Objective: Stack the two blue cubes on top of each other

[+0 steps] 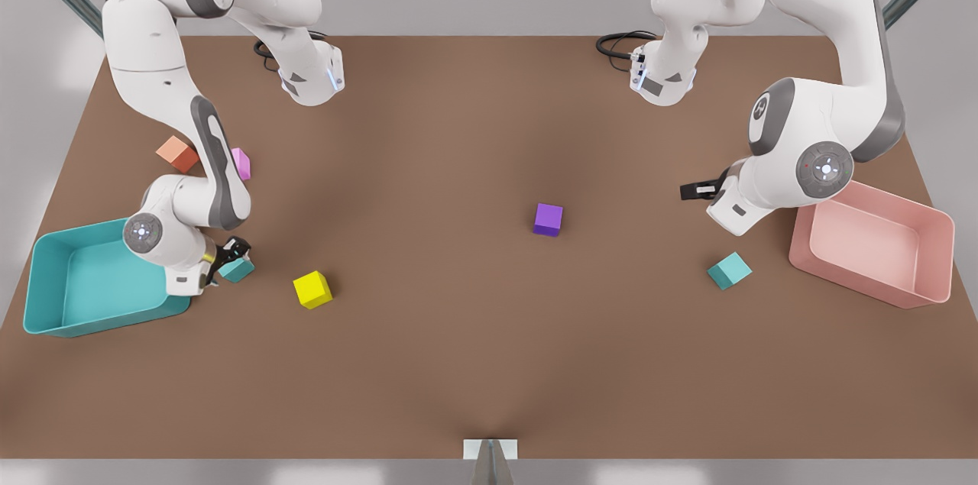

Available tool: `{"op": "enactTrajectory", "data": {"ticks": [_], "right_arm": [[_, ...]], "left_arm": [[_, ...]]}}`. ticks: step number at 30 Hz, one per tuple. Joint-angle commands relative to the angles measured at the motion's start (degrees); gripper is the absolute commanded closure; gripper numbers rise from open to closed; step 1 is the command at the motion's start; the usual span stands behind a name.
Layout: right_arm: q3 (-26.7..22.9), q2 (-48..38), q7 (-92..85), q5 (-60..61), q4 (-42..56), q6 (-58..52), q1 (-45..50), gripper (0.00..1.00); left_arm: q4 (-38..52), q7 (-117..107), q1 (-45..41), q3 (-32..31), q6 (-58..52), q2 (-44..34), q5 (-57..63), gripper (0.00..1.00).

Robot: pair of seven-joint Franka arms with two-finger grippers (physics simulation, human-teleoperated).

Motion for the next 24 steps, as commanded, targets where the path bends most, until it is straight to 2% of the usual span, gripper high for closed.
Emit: {"op": "enactTrajectory", "data": {"ticks": [1, 18, 24], "right_arm": [[0.0, 0.1, -7.8, 0.2, 0.1, 1.1, 0.0, 0.0], [-0.9, 3.7, -4.6, 0.4, -0.1, 3.0, -0.7, 0.0], [-0.9, 5.2, -4.4, 0.4, -0.4, 3.2, -1.8, 0.0]], "left_arm": [[0.0, -0.6, 0.0, 0.0, 0.0, -0.1, 0.0, 0.0], [-0.1, -0.6, 0.3, 0.0, 0.0, 0.7, 0.0, 0.0], [0.0, -0.7, 3.2, 0.0, 6.3, 2.1, -4.0, 0.0]]}}
